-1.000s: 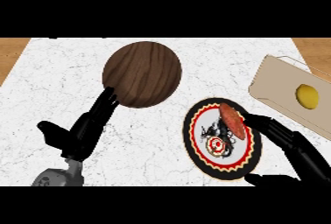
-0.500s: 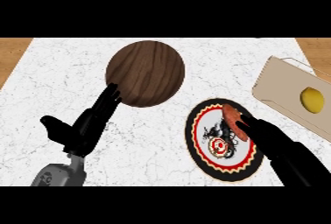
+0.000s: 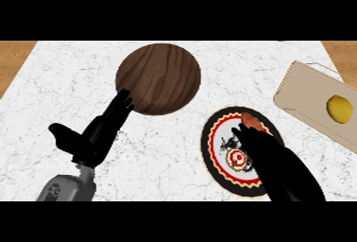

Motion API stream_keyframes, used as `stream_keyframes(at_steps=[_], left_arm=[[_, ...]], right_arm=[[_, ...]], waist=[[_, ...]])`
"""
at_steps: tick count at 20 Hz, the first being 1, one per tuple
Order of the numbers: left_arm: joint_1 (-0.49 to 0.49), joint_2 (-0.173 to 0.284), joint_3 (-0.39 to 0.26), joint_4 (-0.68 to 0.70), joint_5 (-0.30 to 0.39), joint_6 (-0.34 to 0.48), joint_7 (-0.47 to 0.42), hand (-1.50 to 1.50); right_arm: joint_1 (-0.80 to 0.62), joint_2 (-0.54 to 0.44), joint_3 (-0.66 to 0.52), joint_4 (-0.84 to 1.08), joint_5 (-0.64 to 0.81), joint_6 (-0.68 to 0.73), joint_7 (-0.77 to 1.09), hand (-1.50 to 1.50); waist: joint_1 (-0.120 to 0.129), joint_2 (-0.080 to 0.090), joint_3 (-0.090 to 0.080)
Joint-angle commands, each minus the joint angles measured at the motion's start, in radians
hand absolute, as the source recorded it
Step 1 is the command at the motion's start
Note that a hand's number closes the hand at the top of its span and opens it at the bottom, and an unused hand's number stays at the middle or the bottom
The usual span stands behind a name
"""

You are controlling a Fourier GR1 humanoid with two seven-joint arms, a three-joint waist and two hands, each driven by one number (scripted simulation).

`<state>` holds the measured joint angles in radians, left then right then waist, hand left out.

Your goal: Pick the cupcake from the plate and place it in the bowl

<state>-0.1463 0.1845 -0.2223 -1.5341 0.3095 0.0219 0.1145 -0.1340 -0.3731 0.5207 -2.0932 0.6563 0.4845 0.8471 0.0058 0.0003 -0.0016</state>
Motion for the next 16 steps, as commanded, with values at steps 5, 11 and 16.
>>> stream_keyframes(at_steps=[5,11,16], left_arm=[[0.047,-0.013,0.004,-0.051,-0.012,-0.015,0.023,0.0],[0.042,-0.027,0.026,-0.038,-0.032,-0.032,0.015,0.0],[-0.032,-0.058,0.067,-0.014,-0.043,-0.035,0.086,0.0]], right_arm=[[-0.066,0.092,0.001,0.117,0.027,0.128,0.136,-1.5],[0.077,0.067,0.037,0.152,0.115,0.064,0.023,-1.5],[0.019,0.096,-0.026,0.189,0.148,0.119,-0.041,-1.5]], waist=[[0.0,-0.001,0.001],[-0.008,-0.001,0.002],[-0.008,-0.001,0.002]])
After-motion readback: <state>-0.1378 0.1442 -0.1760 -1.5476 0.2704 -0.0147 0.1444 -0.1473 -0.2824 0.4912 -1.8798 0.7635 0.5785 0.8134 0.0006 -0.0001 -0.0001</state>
